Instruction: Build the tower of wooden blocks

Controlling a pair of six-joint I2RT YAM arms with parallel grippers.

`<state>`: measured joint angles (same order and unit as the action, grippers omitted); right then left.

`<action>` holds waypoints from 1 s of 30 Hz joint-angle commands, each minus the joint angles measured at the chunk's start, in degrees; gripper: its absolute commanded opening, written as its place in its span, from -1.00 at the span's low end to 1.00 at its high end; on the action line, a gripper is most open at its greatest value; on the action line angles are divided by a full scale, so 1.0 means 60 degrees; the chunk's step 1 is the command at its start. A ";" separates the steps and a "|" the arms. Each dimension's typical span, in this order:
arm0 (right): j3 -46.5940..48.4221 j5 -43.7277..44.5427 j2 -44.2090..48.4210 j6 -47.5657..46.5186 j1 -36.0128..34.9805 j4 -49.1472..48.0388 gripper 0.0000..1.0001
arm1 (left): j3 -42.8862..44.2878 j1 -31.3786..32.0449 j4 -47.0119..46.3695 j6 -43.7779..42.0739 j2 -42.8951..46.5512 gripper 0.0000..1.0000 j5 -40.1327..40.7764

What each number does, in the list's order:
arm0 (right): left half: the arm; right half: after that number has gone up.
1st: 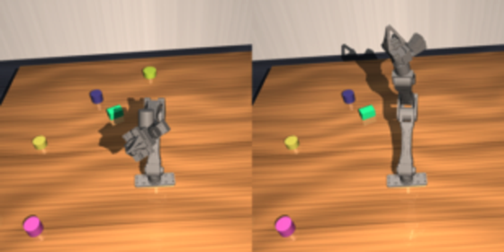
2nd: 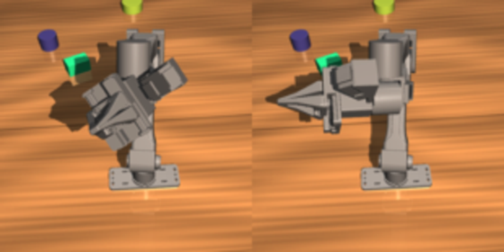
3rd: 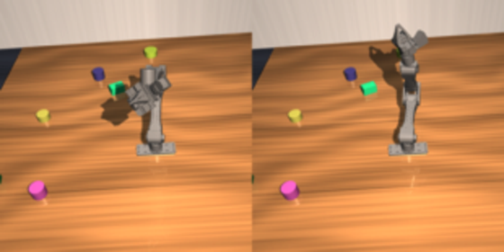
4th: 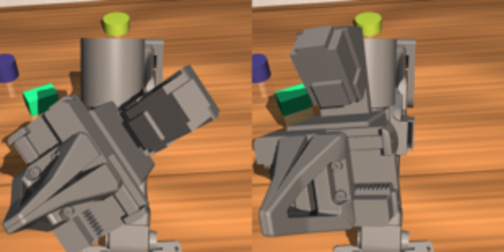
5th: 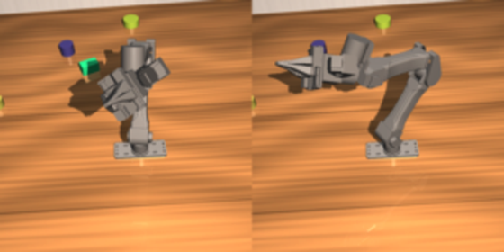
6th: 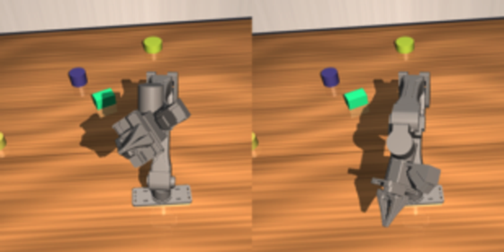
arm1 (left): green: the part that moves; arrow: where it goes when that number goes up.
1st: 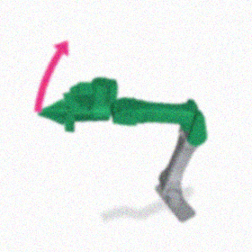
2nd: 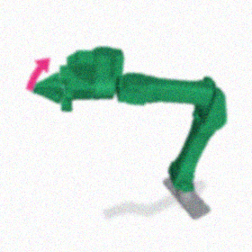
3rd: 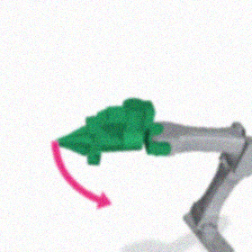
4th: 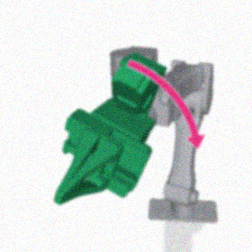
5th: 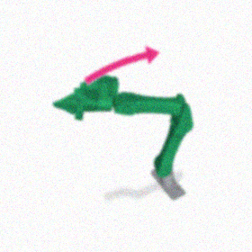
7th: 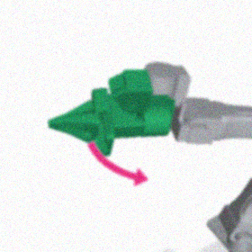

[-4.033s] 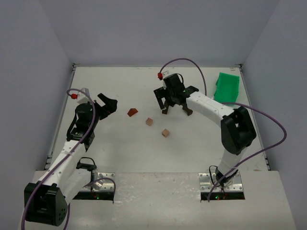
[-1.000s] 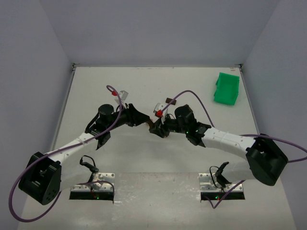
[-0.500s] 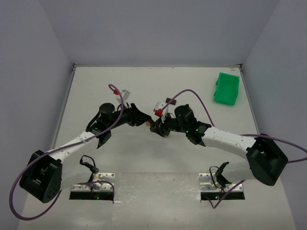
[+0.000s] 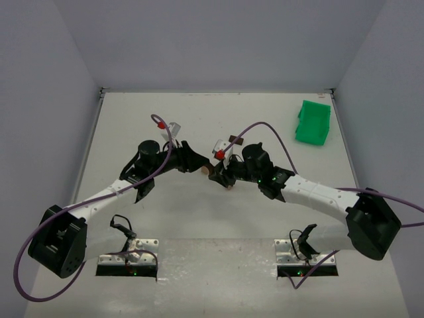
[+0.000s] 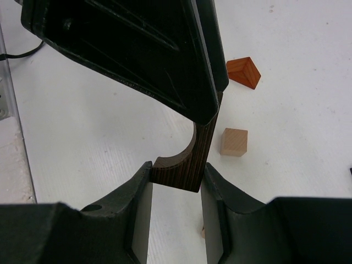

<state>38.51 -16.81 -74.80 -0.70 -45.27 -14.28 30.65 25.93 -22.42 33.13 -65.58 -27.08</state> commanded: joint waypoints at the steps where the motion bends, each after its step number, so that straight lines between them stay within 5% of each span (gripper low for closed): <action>1: 0.0611 0.0321 0.0353 -0.0304 -0.0043 -0.0735 -0.72 | 0.0269 0.0160 -0.0067 -0.0160 0.0045 -0.09 -0.0157; 10: 0.0910 0.0492 0.0499 -0.0469 -0.0043 -0.0442 -0.72 | 0.0332 0.0160 0.0021 -0.0248 0.0032 0.35 -0.0102; 14: 0.0875 0.0500 0.0557 -0.0423 -0.0043 -0.0450 -0.73 | 0.0325 0.0160 -0.0080 -0.0201 0.0018 0.37 -0.0253; 22: 0.0642 0.0310 0.0425 -0.0309 -0.0043 -0.0695 -0.73 | 0.0148 0.0160 -0.0574 0.0091 0.0171 0.08 -0.0633; 30: 0.0482 0.0182 0.0353 -0.0380 -0.0043 -0.0696 -0.73 | 0.0005 0.0160 -0.0639 0.0080 0.0553 -0.48 -0.0648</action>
<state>41.28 -14.22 -73.10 -2.58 -45.25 -14.87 30.72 26.28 -22.50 33.63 -64.30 -29.85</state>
